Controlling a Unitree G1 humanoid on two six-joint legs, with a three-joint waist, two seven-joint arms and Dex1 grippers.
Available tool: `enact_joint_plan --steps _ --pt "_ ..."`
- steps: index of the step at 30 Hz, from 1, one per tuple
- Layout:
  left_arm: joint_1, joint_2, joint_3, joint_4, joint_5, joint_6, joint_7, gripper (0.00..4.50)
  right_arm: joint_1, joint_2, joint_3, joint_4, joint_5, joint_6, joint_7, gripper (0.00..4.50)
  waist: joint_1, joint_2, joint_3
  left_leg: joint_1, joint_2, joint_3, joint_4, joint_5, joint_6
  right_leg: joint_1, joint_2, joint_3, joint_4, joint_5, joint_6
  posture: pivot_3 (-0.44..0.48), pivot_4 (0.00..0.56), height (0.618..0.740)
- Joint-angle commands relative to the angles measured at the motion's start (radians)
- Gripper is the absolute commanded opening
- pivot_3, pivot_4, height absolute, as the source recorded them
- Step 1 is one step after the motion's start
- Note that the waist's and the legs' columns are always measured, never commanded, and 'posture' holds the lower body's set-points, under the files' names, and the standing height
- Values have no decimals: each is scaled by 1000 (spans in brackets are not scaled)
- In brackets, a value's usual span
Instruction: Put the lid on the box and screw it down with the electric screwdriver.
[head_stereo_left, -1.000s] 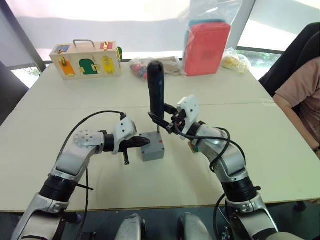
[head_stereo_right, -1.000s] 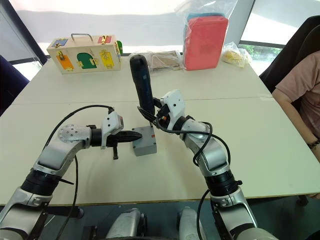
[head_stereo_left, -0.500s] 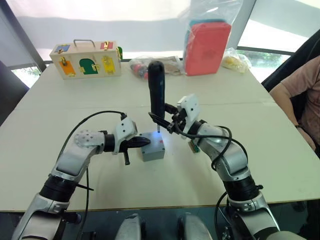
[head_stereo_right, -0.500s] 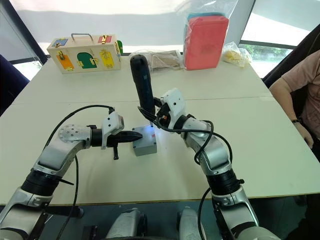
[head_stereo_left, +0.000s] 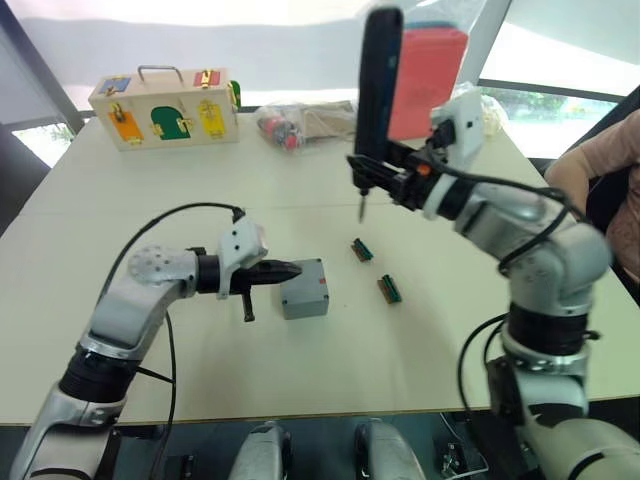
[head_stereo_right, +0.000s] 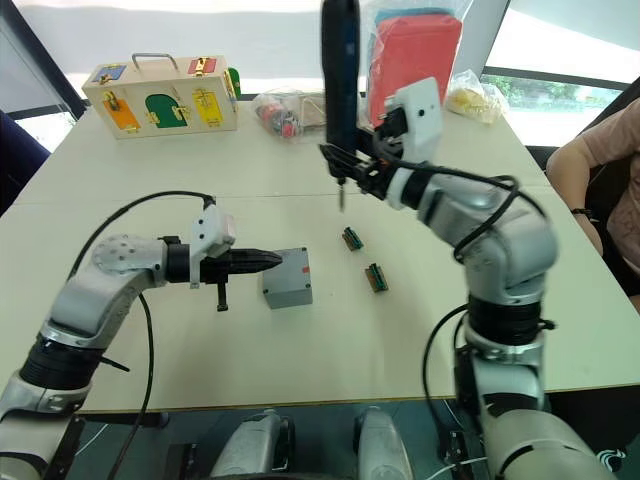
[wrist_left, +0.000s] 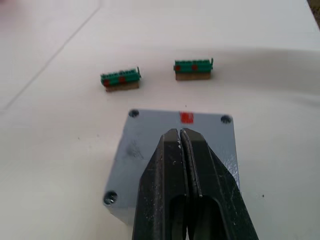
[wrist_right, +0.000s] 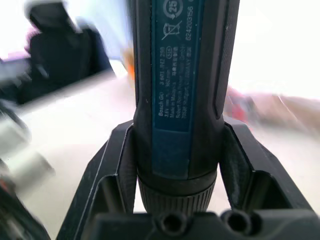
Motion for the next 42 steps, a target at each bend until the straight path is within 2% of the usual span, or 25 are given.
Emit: enact_joint_plan --steps 1,4,10,18,24,26,27,30,32,34,38,40,42 --pt "-16 31 61 -64 -55 31 -3 0 -55 -114 -40 20 43 221 15 1803 -2 0 0 0 0 0 0 0 0 0 0 0 0 0 0 0 150 730" --pt "-17 53 85 -93 -86 55 -3 0 -59 -241 49 91 -7 314 20 1803 -2 1 2 0 0 0 0 0 0 0 0 0 0 0 0 0 150 730" --pt "9 82 110 -130 -115 68 6 0 -81 -355 183 290 7 407 54 1803 -7 1 4 0 0 0 0 0 0 -1 2 1 -1 0 0 0 150 730" --pt "37 97 134 -174 -141 91 39 0 -86 -322 289 529 -4 407 35 1803 -3 0 5 0 0 1 0 0 0 -1 2 1 -1 0 0 0 150 730" --pt "56 115 154 -213 -168 115 63 0 -85 -279 312 599 -32 407 32 1803 -3 -1 6 0 0 1 0 0 0 -1 3 1 -1 0 0 0 150 730" --pt "59 120 157 -219 -174 120 69 0 -89 -272 312 606 -42 407 35 2805 -3 -1 6 0 0 1 0 0 0 -1 2 1 0 0 0 0 150 730" --pt "60 123 158 -222 -176 122 72 0 -90 -270 311 608 -47 407 37 2947 -3 -1 6 0 0 1 0 0 0 -1 3 1 0 0 0 0 150 730" --pt "65 132 160 -228 -183 126 79 0 -98 -271 306 603 -54 407 47 3990 -3 -1 5 0 0 1 0 0 0 0 3 1 0 0 0 0 150 730" --pt "75 146 170 -230 -187 130 79 0 -121 -304 313 549 -62 375 72 4430 -3 -1 6 0 0 1 0 0 0 0 3 1 0 0 0 0 150 730" --pt "83 156 178 -229 -190 133 79 0 -137 -330 319 512 -67 350 96 4430 -3 0 6 0 0 1 0 0 0 0 2 1 0 0 0 0 150 730" --pt "119 193 220 -228 -193 137 71 0 -127 -436 366 378 -94 175 219 4430 -3 0 7 0 0 1 0 0 0 -1 3 1 -1 0 0 0 150 730" --pt "174 238 262 -223 -183 133 53 0 -111 -512 322 289 -39 91 367 4430 -3 0 8 0 0 1 0 0 0 -1 3 1 -1 0 0 0 150 730" --pt "215 272 293 -222 -183 139 45 0 -74 -536 238 225 -1 -33 467 4430 -5 1 9 0 1 1 0 0 0 -1 3 1 -1 0 0 0 150 730"
